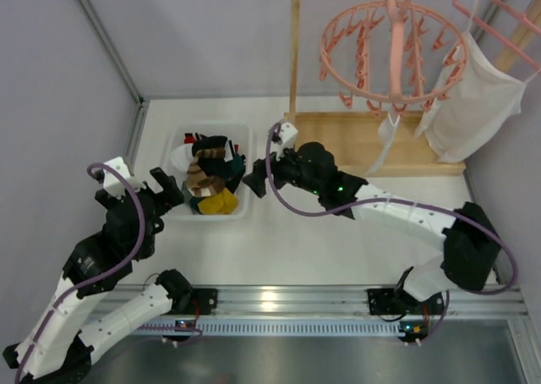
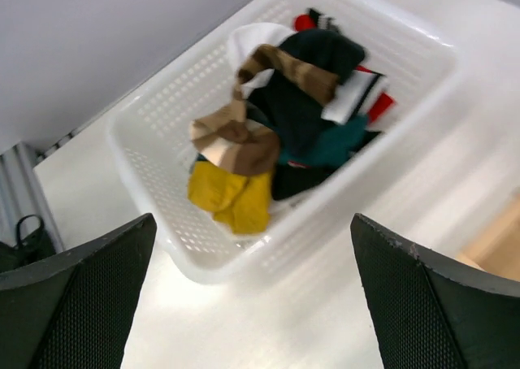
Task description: Remove the socks clipped to the hanger
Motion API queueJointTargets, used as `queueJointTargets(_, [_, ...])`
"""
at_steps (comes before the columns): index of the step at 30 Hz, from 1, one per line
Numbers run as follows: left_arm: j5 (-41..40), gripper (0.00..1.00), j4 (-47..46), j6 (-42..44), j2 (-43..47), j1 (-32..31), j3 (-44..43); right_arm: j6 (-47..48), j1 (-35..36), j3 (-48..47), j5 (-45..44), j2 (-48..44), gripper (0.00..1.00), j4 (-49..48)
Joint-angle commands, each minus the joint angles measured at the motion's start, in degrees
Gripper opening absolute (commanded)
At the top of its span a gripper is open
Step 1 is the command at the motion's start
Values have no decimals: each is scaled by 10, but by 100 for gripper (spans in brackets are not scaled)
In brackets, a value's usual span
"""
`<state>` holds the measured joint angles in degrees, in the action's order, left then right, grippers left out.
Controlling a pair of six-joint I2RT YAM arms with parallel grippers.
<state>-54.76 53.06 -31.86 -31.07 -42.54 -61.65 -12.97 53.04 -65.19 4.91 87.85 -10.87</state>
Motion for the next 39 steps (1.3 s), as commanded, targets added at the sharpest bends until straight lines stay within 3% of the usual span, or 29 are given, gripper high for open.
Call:
queueJointTargets(1, [89, 98, -71, 43, -35, 31, 11, 9, -9, 90, -133, -126, 99, -6])
queueJointTargets(5, [201, 98, -78, 54, -96, 82, 17, -10, -16, 200, -272, -260, 100, 86])
queueJointTargets(6, [216, 98, -77, 57, -107, 93, 17, -31, -16, 212, -304, -310, 99, 154])
queueJointTargets(10, [266, 98, -86, 72, -130, 141, 23, -64, -17, 280, -421, -434, 99, 246])
queueJointTargets(12, [285, 98, -93, 78, -133, 146, 33, -74, -25, 291, -448, -476, 99, 283])
queueJointTargets(17, [288, 98, -94, 87, -145, 149, 48, -87, -72, 272, -511, -483, 93, 372])
queueJointTargets(23, [316, 98, -100, 94, -145, 149, 53, -43, -197, 280, -445, -458, 83, 320])
queueJointTargets(31, [331, 98, -103, 98, -148, 149, 56, 19, -290, 289, -338, -370, 71, 131])
queueJointTargets(34, [335, 98, -104, 98, -148, 149, 56, 29, -305, 287, -355, -323, 57, 78])
queueJointTargets(39, [345, 98, -105, 101, -148, 149, 52, 27, -312, 299, -372, -300, 25, 32])
